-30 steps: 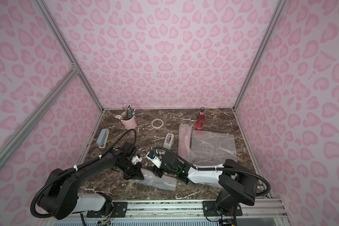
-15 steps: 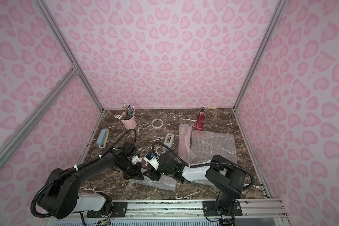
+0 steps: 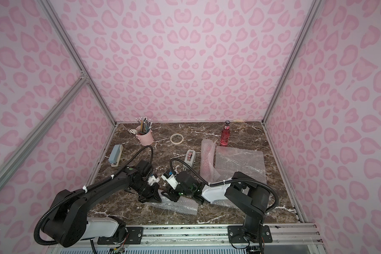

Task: Wrap wine bottles in bubble wrap
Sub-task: Stick the tape on the bubble wrap.

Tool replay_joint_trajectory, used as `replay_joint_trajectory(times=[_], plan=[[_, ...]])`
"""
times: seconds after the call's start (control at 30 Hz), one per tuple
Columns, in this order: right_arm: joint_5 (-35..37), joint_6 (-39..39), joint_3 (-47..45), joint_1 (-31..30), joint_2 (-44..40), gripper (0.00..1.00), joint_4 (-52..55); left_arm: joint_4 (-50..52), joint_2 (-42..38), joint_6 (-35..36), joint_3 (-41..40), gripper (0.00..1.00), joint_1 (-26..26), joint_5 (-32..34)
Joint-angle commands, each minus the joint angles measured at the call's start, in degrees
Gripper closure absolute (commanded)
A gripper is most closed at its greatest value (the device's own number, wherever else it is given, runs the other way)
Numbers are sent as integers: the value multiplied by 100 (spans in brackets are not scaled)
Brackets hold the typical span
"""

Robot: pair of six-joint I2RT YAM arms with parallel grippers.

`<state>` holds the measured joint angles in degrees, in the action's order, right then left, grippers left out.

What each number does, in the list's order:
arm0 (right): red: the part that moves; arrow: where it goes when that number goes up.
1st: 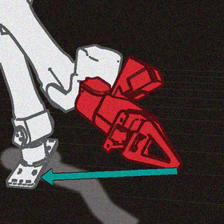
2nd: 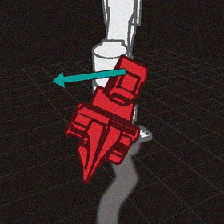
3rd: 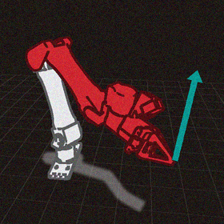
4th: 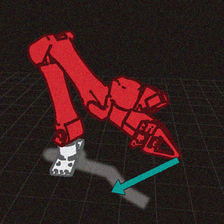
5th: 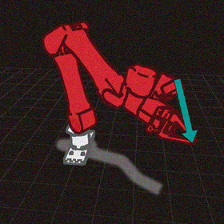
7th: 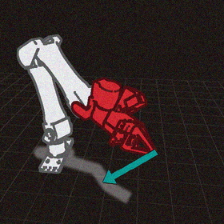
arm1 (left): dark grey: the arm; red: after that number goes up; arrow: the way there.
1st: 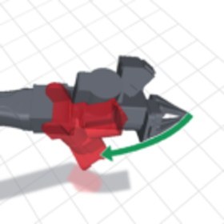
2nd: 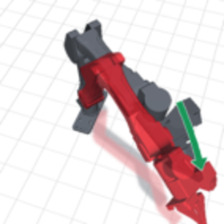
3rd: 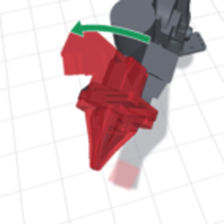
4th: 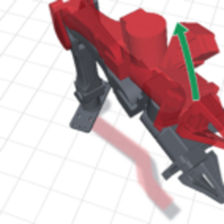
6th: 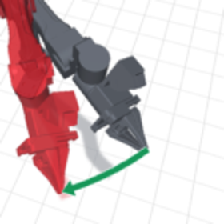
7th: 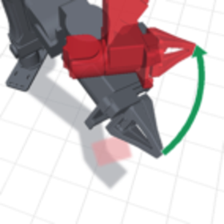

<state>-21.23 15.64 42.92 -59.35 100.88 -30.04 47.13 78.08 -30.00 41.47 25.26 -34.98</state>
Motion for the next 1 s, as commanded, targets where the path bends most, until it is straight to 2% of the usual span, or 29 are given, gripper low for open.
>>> replay_joint_trajectory(times=[0.0,0.27,0.5,0.63,0.73,0.87,0.97], plan=[[65,-86,-13,-43,35,54,92,-188,5,-41,-34,97,-12,439],[293,-415,-57,-151,136,56,437,-63,-153,-150,-122,92,-9,471],[221,-346,-164,-66,-140,54,431,-56,-101,-182,-119,94,11,515],[-67,-335,-159,28,-598,48,427,-51,-65,-166,-41,93,10,511],[-456,-424,-357,2,-785,40,258,-58,-66,-166,-9,93,7,521],[-371,-646,-183,-211,-549,29,418,-126,-30,-174,-41,93,13,503],[-250,-576,5,-227,-293,30,359,-178,-60,-208,-76,93,14,475]])
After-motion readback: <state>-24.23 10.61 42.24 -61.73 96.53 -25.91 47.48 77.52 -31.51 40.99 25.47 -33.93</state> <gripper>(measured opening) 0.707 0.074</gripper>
